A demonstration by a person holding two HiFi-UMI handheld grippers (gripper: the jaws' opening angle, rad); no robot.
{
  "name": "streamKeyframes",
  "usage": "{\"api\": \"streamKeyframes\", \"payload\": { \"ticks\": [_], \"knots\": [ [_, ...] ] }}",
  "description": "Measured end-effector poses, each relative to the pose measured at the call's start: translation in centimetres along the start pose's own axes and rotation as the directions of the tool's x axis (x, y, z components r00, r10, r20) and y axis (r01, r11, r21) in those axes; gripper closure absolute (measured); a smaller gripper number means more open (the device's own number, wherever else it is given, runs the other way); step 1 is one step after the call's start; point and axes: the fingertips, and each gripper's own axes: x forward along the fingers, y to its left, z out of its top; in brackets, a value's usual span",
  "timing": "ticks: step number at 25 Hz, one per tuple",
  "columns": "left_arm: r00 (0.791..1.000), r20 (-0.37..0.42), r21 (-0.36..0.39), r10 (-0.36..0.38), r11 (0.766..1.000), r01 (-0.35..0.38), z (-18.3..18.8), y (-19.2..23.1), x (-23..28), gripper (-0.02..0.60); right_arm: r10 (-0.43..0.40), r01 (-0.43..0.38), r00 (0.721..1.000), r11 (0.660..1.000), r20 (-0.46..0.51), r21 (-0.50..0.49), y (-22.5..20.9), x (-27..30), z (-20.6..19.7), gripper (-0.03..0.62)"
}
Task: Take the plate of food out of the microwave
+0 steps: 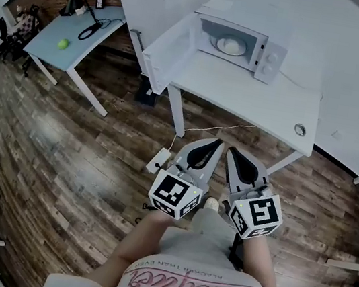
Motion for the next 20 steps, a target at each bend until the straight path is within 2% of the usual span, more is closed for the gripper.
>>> {"api": "streamKeyframes", "payload": {
  "ticks": [20],
  "knots": [
    [0.997, 0.023, 0.025, 0.073, 0.997, -0.073, 1.2, 3.9, 10.4, 0.575, 0.09, -0.09, 0.996, 0.995, -0.002, -0.031, -8.8, 6.2, 2.0, 0.577]
  ]
}}
